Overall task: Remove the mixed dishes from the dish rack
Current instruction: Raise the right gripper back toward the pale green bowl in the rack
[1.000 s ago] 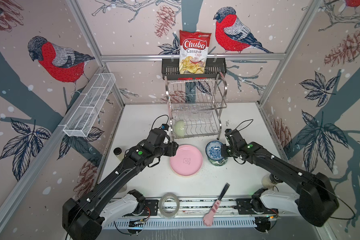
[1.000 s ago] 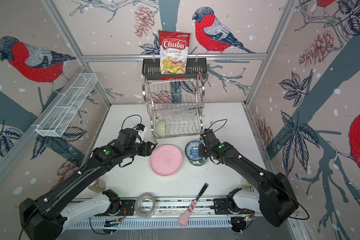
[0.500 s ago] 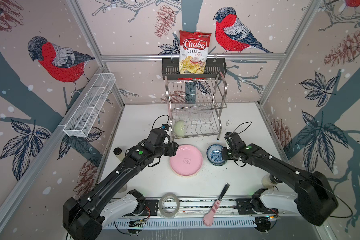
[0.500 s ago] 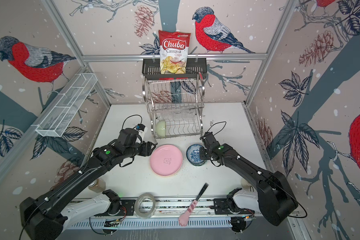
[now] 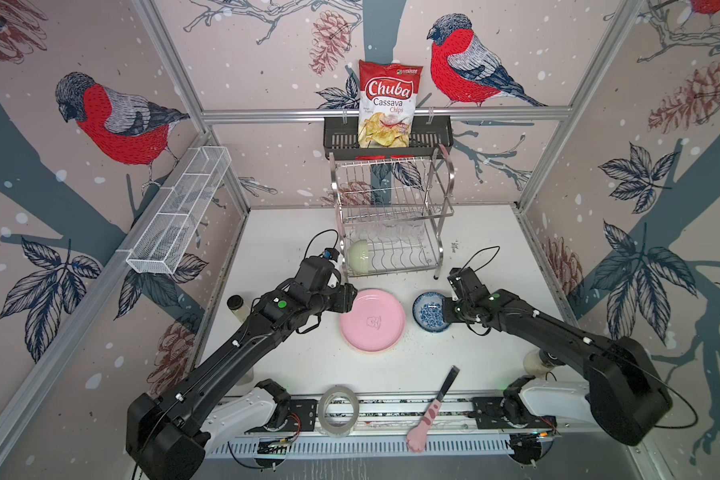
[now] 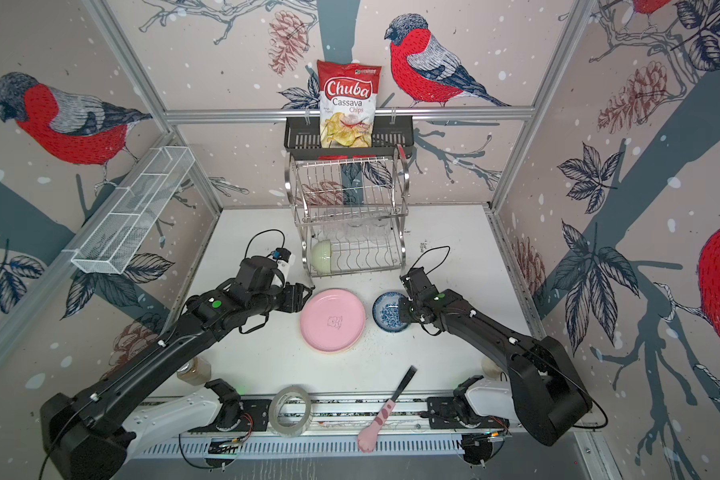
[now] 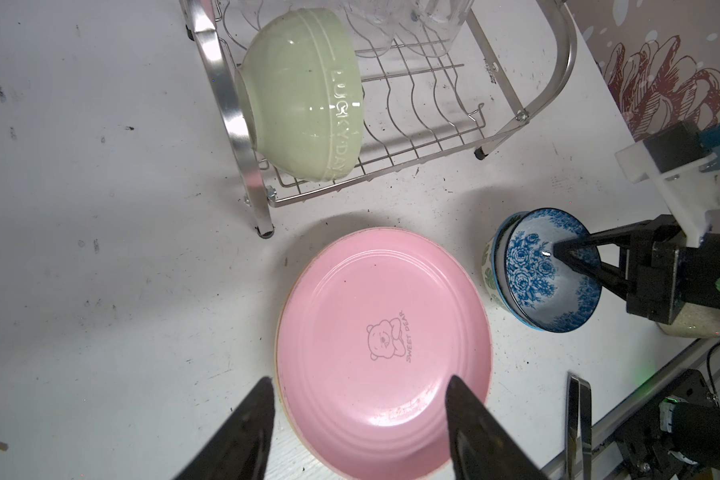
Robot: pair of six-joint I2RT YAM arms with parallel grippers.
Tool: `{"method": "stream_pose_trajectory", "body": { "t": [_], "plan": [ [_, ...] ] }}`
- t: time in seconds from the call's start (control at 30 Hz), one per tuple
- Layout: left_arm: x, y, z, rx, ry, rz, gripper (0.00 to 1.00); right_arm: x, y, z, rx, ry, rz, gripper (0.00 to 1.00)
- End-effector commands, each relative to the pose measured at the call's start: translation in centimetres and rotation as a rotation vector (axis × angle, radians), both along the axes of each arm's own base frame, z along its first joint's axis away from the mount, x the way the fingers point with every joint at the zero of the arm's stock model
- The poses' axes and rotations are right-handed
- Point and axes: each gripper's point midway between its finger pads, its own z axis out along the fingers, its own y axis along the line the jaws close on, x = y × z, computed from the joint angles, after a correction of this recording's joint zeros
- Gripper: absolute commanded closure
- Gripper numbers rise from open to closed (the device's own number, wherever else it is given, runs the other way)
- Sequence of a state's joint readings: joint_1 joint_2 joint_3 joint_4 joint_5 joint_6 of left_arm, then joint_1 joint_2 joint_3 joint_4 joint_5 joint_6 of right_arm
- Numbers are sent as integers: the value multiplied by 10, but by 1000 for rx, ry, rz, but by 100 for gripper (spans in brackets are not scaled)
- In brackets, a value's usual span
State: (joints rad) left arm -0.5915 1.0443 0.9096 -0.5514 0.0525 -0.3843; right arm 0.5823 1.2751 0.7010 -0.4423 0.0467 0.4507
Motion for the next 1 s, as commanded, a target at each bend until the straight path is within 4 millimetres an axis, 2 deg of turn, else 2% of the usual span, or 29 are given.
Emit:
{"method": "stream_pose_trajectory", "body": {
  "t": [0.0, 0.27, 0.3, 0.57, 0.63, 0.77, 0.97],
  "plan": [
    [5, -2, 7, -7, -31, -8, 35, 5, 5, 6, 30, -26, -5, 88],
    [6, -4, 6, -13, -28, -6, 35, 5, 0, 9, 15, -27, -13, 76],
    [6, -4, 6, -14, -25, -7, 35, 6, 1, 17, 30, -50, -14, 75],
    [8, -6, 8, -18, -26, -8, 35, 7, -10, 28, 20, -74, -36, 70],
    [9, -7, 8, -20, -25, -9, 35, 7, -12, 30, 22, -78, -41, 70],
    [9, -8, 8, -23, -21, -11, 35, 8, -16, 32, 28, -84, -50, 81],
    [10, -10, 8, -25, -19, -12, 35, 5, -15, 19, 46, -56, -46, 90]
  ]
}}
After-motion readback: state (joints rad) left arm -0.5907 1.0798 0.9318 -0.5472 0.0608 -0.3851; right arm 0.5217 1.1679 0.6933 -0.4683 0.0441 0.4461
